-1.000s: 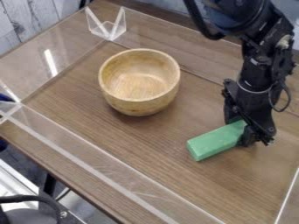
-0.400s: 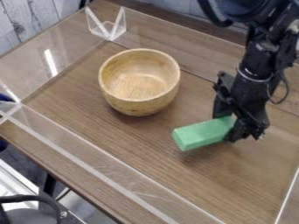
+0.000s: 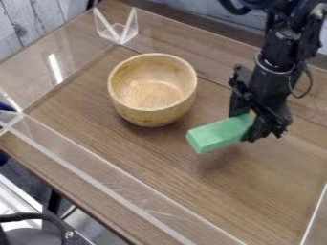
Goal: Put the green block in the brown bowl
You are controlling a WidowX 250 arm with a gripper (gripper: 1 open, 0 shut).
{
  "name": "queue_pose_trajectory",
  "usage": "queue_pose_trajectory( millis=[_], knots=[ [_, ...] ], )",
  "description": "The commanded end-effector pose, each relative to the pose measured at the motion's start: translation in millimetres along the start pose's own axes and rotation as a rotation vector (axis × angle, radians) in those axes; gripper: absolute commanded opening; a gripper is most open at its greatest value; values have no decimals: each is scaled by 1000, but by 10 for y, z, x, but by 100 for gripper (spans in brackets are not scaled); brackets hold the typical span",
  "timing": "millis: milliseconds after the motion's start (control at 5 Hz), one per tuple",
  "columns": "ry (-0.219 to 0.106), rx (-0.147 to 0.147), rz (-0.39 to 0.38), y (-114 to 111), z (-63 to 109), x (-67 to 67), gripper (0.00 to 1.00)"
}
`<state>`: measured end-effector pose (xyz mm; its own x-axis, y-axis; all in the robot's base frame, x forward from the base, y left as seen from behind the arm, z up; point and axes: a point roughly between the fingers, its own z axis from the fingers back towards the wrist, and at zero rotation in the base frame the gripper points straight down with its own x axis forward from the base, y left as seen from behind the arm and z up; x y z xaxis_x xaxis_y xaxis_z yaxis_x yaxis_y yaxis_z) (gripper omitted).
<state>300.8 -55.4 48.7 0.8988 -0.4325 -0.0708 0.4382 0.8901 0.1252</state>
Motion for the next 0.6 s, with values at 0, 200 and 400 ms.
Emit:
queue_pose_trajectory(
  millis=[0, 200, 400],
  knots=[
    [-67, 39, 60, 66, 139, 30, 0],
    [-76, 37, 107, 80, 175, -12, 0],
    [-84, 31, 142, 84, 190, -36, 0]
  ],
)
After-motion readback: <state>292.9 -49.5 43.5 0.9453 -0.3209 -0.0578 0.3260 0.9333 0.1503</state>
